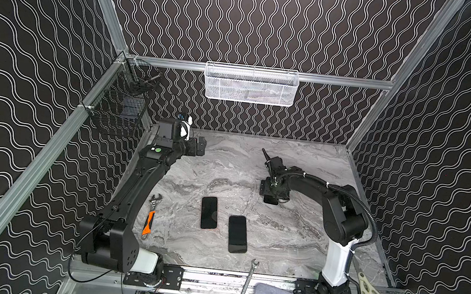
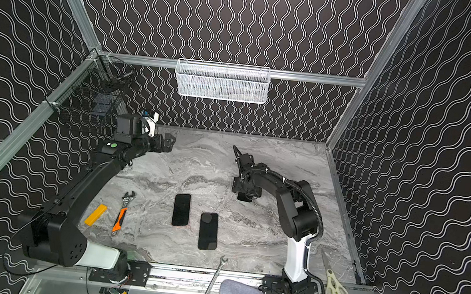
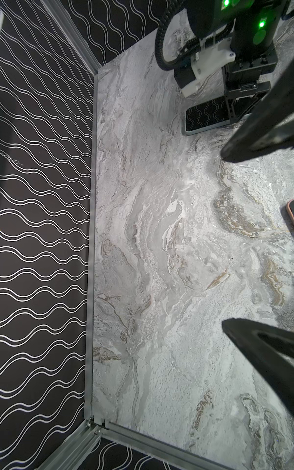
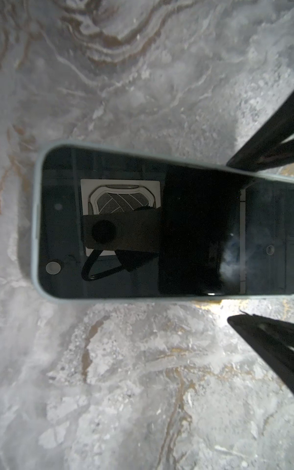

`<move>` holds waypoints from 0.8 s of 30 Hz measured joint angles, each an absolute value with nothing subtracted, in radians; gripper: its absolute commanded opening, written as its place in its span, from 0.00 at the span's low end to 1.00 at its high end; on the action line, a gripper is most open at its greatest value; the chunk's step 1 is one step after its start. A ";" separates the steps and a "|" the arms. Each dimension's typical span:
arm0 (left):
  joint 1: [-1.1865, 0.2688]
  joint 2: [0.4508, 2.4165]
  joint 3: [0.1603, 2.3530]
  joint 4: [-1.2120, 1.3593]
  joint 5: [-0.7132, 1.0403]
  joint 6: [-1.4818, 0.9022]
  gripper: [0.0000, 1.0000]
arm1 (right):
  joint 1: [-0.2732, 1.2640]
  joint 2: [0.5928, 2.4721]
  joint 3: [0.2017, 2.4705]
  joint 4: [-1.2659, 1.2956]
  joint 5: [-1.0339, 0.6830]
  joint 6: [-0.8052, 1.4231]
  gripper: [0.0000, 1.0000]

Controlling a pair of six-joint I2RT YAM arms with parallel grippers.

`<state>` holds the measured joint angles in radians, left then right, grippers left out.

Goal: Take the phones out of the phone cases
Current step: 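Lift the cased phone with the right gripper while the left arm reaches toward it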

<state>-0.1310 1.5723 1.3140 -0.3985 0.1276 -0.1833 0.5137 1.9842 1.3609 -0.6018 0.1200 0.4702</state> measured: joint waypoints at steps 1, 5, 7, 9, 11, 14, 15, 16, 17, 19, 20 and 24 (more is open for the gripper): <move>-0.131 1.572 1.314 -0.398 0.128 -0.183 0.99 | 0.515 1.985 1.359 -0.601 0.121 0.470 0.86; -0.131 1.572 1.314 -0.398 0.128 -0.184 0.99 | 0.521 1.985 1.348 -0.602 0.134 0.470 0.85; -0.131 1.572 1.314 -0.398 0.128 -0.184 0.99 | 0.522 1.988 1.347 -0.602 0.141 0.471 0.85; -0.131 1.572 1.314 -0.398 0.128 -0.184 0.99 | 0.522 1.992 1.347 -0.602 0.152 0.470 0.85; -0.131 1.572 1.314 -0.398 0.128 -0.184 0.99 | 0.524 1.996 1.347 -0.600 0.170 0.470 0.86; -0.131 1.573 1.314 -0.398 0.128 -0.184 0.99 | 0.523 1.998 1.343 -0.593 0.171 0.470 0.84; -0.131 1.574 1.314 -0.398 0.128 -0.184 0.99 | 0.523 1.999 1.343 -0.590 0.173 0.470 0.82; -0.131 1.575 1.314 -0.398 0.128 -0.184 0.99 | 0.523 2.000 1.343 -0.586 0.174 0.469 0.78; -0.131 1.577 1.314 -0.398 0.129 -0.184 0.99 | 0.523 2.002 1.342 -0.580 0.175 0.466 0.73; -0.131 1.580 1.314 -0.398 0.129 -0.185 0.99 | 0.523 2.004 1.342 -0.574 0.177 0.463 0.67; -0.131 1.581 1.314 -0.398 0.130 -0.186 0.99 | 0.524 2.004 1.342 -0.573 0.178 0.464 0.64; -0.131 1.584 1.314 -0.398 0.135 -0.188 0.99 | 0.522 2.004 1.336 -0.568 0.171 0.466 0.54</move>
<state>-0.1310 1.5845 1.3140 -0.3985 0.1349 -0.1879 0.5224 2.0045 1.3357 -0.5682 0.1707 0.4664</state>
